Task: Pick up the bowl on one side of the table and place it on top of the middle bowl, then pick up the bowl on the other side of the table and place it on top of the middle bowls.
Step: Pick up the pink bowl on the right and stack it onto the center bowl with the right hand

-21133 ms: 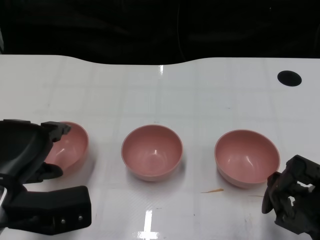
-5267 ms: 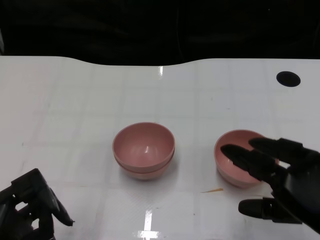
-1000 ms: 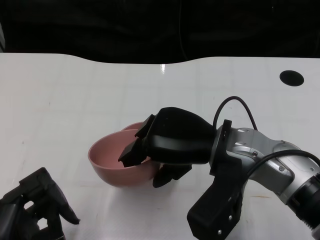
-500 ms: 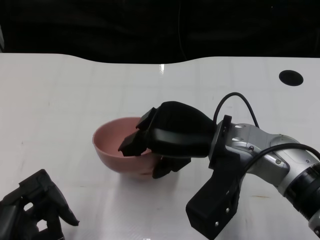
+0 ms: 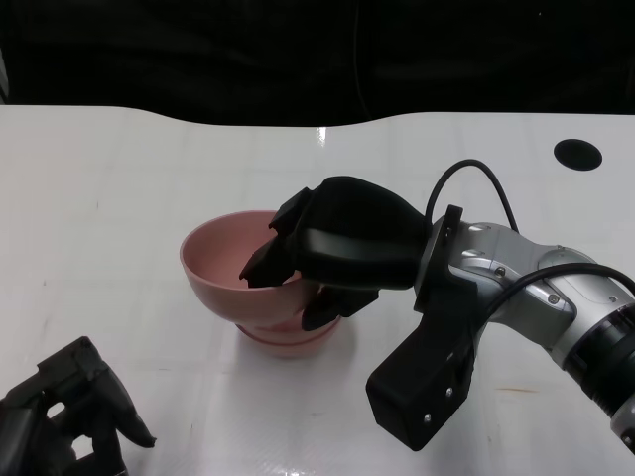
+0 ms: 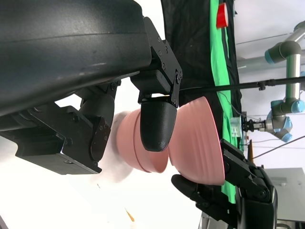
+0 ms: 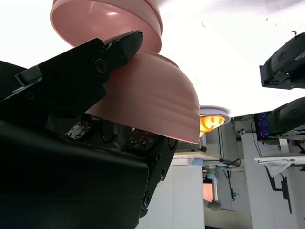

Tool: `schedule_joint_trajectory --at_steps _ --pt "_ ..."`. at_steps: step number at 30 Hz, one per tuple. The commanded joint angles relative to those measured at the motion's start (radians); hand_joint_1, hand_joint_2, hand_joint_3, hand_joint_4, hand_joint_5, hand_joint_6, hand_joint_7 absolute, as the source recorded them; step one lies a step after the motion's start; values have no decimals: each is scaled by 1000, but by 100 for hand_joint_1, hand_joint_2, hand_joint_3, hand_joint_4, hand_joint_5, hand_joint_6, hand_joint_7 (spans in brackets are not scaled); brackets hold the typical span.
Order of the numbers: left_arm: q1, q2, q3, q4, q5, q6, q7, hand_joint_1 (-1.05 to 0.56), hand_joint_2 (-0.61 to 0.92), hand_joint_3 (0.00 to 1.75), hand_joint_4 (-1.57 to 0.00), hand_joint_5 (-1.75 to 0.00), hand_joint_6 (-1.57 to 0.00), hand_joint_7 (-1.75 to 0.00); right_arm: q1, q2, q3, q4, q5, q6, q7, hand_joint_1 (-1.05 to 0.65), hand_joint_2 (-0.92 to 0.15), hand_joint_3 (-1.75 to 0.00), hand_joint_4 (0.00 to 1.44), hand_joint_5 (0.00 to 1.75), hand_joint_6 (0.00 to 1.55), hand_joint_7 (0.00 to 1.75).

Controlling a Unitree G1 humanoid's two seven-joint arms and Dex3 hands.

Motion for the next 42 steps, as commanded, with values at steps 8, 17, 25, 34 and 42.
schedule_joint_trajectory --at_steps 8,17,25,34,42 --pt "-9 15 3 28 2 -45 -17 37 83 113 -95 -175 -67 -175 -36 -14 7 70 -47 -2 -58 -18 -77 0 103 125 120 26" --pt "-5 13 2 16 15 -40 -2 36 82 115 -95 -175 -68 -175 -37 -12 14 145 -47 -10 -78 -23 -81 0 90 155 118 30" --pt "-2 11 2 8 11 -38 -5 38 82 117 -94 -175 -68 -175 -37 -12 21 175 -54 -19 -104 -24 -85 0 92 146 97 69" --pt "-1 10 2 7 13 -38 -4 38 82 118 -94 -175 -68 -175 -42 -12 29 187 -61 -23 -124 -23 -85 0 88 157 97 72" --pt "-3 11 1 5 11 -42 -9 39 82 118 -94 -175 -68 -175 -38 -9 37 191 -59 -18 -131 -24 -85 0 92 148 102 47"
